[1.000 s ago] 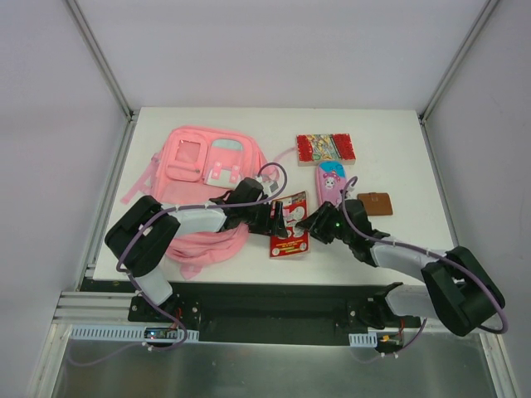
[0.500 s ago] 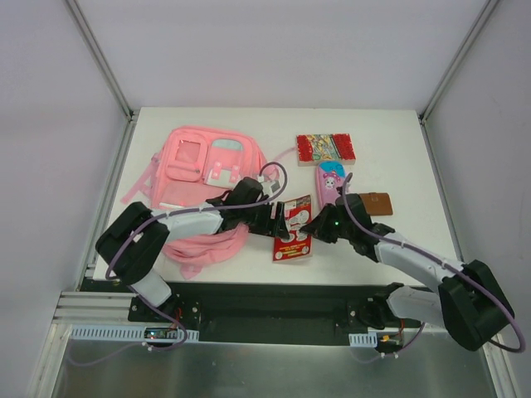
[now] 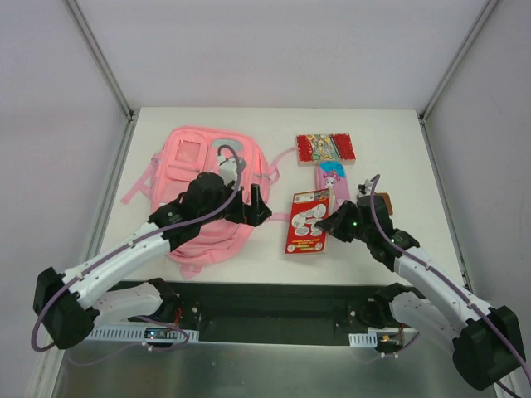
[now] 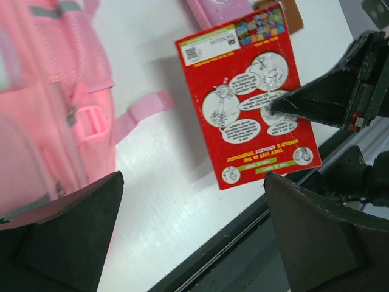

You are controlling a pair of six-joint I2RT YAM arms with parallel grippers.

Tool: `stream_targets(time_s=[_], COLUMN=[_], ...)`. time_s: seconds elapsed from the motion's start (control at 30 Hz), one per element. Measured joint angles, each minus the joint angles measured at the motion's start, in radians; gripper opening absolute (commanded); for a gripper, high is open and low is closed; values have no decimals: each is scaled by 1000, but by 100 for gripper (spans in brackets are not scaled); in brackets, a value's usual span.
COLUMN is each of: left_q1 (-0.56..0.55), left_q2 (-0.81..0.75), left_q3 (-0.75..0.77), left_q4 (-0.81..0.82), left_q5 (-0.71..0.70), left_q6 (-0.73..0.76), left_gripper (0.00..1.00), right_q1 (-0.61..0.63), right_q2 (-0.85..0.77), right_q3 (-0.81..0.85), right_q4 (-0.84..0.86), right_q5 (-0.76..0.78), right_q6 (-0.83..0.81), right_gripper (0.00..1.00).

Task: Pack the student bag
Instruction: Pick up the book from the center of the board, then place the book in the student bag.

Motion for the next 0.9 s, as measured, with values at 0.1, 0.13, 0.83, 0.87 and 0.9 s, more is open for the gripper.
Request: stream_targets(time_s=[0.1,0.13,0.83,0.87,0.9], left_q1=[0,0,10,10,10], left_q2=[-120,-160,-410,-402,-392], left_q3=[-23,-38,-186,-185,-180], left_q4=[-88,-119,-648,-648,-649], left_q5=[-101,-136,-507,-498,-484], left_q6=[-23,-43,-424,-390,-349], left_gripper=[99,99,99,99,99], right_q1=[-3,-3,-6,-6,-6], right_q2=[-14,-17,-37,-39,-39], right_q3=[0,0,1,1,1], right_q4=[-15,-19,-40,-40,-40], right_q5=[-7,-10,-25,-25,-25], right_q6=[0,0,2,2,2], right_gripper=[1,1,1,1,1])
